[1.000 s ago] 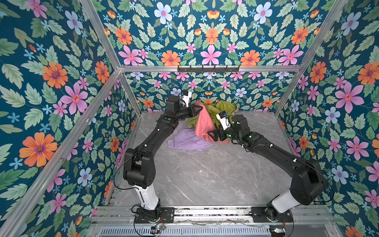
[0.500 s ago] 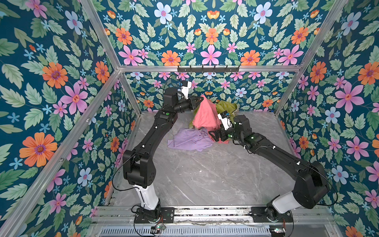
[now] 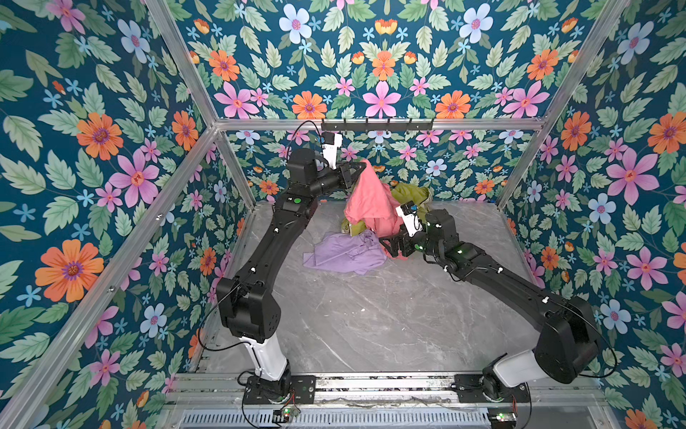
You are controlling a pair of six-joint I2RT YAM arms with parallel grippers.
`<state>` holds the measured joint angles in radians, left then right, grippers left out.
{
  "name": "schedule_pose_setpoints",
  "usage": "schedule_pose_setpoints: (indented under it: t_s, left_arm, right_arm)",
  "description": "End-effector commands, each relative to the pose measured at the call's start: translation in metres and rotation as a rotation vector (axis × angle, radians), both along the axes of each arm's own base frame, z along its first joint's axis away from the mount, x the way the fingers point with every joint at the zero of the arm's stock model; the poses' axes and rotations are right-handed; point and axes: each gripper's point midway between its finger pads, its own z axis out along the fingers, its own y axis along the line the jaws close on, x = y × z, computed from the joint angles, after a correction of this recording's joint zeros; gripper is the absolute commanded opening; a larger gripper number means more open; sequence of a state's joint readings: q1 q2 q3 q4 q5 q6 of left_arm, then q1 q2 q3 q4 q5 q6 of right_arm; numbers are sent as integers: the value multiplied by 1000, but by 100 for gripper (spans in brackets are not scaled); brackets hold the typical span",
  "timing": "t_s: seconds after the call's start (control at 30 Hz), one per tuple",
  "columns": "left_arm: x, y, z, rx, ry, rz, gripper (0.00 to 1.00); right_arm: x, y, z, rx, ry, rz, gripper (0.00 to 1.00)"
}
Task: Pick out a specific cloth from the pile
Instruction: 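Lift the pink cloth up out of the pile with both grippers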
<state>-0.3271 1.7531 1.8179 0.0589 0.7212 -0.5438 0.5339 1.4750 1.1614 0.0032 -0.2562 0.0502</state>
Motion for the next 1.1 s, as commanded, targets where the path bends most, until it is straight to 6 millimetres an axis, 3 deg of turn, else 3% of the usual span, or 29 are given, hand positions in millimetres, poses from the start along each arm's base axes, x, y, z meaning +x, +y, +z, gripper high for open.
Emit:
schedule_pose_setpoints:
  t_s: [0.0,0.27,0.7,0.93,0.97,1.07]
  left_arm:
    - [-6,10,35,-35,-123,34,0]
    - [-17,17,46,-81,-146,34,0]
    - [-25,15,59,-144,-152,-11,0]
    - [-25,15,57,-149,-145,-12,0]
    - [-25,15,57,-150,-144,-14,0]
    - [-24,15,54,-149,-138,-12,0]
  right_arm:
    - [1,-4,12,10,-52,-22,99]
    - [6,-7,2,-8,-103,-36,99]
    - [39,8,-10,65,-215,-65,99]
    - [50,4,-30,101,-214,-133,99]
    - [54,5,-45,89,-193,-136,99]
    - [59,6,-56,94,-178,-154,99]
